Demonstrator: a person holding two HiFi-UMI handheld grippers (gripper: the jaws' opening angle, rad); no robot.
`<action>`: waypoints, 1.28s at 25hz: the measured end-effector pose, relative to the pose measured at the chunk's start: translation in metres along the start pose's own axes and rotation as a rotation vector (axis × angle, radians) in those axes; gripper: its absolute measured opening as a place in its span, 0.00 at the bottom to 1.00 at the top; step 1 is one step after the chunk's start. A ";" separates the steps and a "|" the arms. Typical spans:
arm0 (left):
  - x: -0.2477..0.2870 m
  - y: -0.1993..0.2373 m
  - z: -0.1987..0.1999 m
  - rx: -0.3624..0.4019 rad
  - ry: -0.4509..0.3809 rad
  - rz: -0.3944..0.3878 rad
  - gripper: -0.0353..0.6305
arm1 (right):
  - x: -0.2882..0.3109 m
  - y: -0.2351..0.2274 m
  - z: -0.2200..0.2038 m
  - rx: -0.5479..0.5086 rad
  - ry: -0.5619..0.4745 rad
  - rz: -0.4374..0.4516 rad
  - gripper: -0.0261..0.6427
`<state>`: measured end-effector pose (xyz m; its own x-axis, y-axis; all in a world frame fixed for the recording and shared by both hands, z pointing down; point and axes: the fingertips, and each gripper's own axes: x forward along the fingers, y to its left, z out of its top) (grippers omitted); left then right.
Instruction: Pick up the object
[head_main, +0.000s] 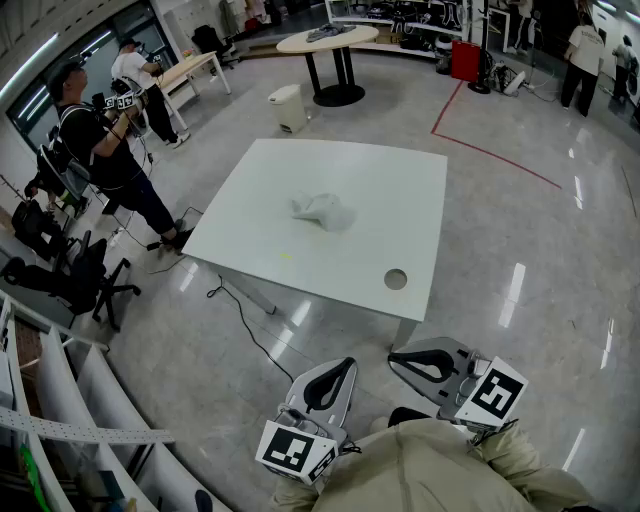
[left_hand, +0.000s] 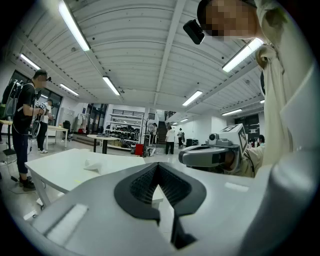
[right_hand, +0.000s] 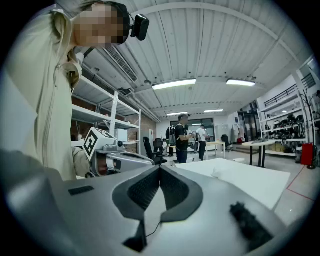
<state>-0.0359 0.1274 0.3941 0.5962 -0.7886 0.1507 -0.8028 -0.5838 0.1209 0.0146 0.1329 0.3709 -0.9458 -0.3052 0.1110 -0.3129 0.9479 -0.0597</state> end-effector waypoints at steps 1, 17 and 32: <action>0.001 0.003 0.000 0.001 0.000 0.000 0.06 | 0.002 -0.001 -0.002 0.005 0.000 -0.002 0.04; 0.039 0.048 -0.003 -0.029 0.017 0.020 0.06 | 0.035 -0.056 -0.012 0.035 0.024 0.008 0.04; 0.124 0.141 0.039 -0.050 0.001 0.148 0.06 | 0.095 -0.192 0.017 0.032 0.009 0.051 0.05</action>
<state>-0.0757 -0.0605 0.3911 0.4711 -0.8652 0.1717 -0.8807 -0.4505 0.1461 -0.0169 -0.0793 0.3761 -0.9598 -0.2556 0.1163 -0.2671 0.9588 -0.0969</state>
